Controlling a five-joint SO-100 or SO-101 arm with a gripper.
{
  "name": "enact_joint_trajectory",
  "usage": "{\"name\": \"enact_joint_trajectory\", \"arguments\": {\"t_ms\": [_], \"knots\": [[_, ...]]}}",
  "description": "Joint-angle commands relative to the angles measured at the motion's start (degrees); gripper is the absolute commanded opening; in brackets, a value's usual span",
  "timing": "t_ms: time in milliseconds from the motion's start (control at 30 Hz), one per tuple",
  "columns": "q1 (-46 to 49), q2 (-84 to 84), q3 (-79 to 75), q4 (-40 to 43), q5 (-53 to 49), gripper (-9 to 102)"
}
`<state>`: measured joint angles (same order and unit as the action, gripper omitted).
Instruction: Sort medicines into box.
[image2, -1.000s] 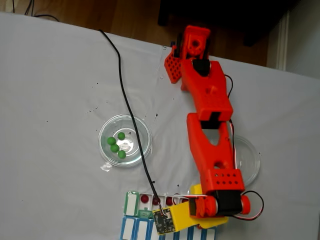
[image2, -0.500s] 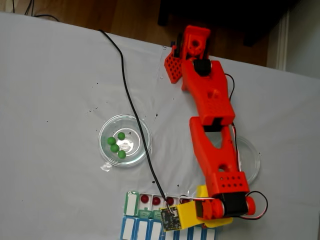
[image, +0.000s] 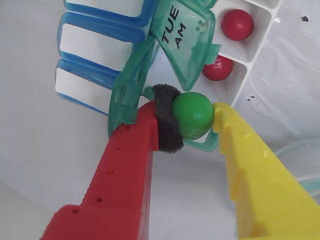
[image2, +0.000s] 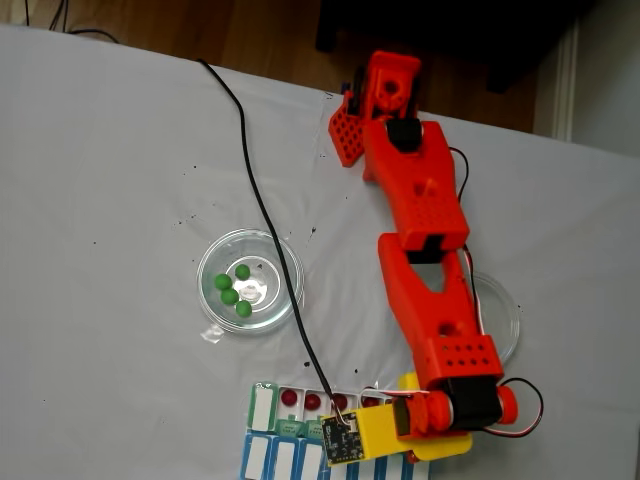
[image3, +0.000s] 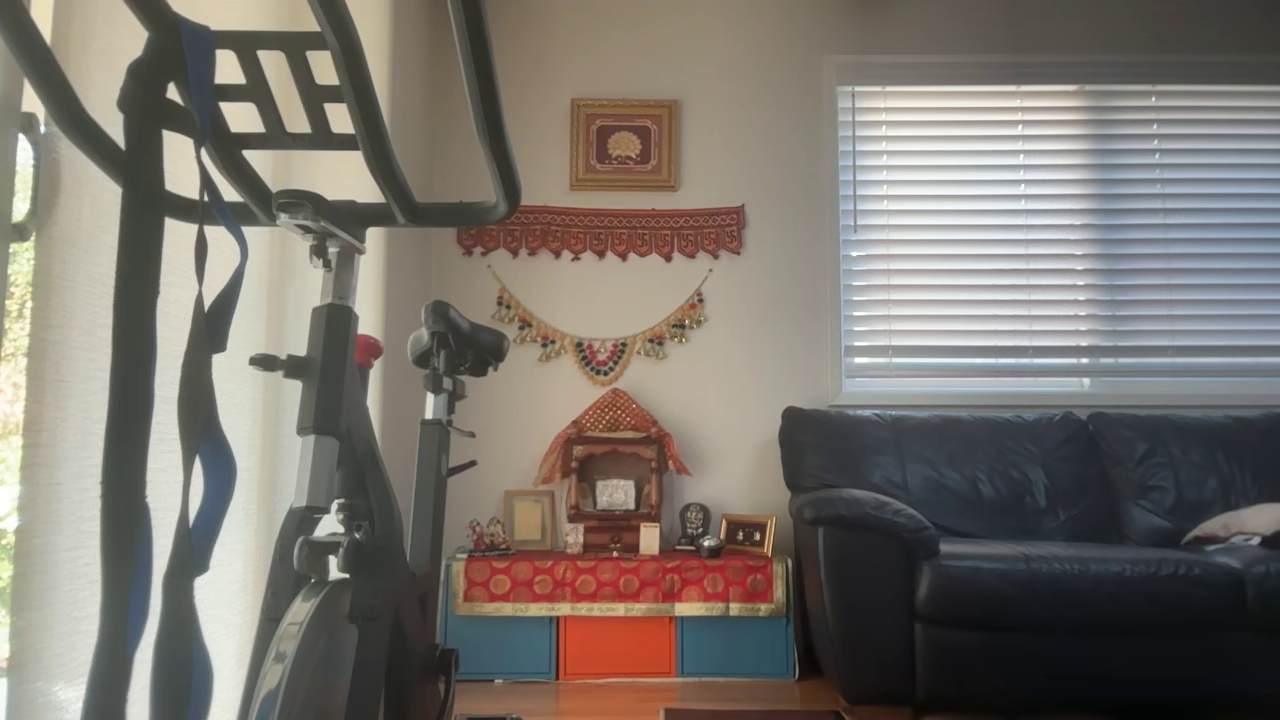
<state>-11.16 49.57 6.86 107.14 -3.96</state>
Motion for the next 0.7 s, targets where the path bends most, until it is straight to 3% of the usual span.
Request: {"name": "enact_joint_trajectory", "arguments": {"t_ms": [0, 667], "knots": [[1.1, 3.8, -5.8, 2.1, 0.4, 1], [1.7, -3.9, -12.4, 2.1, 0.1, 1]]}}
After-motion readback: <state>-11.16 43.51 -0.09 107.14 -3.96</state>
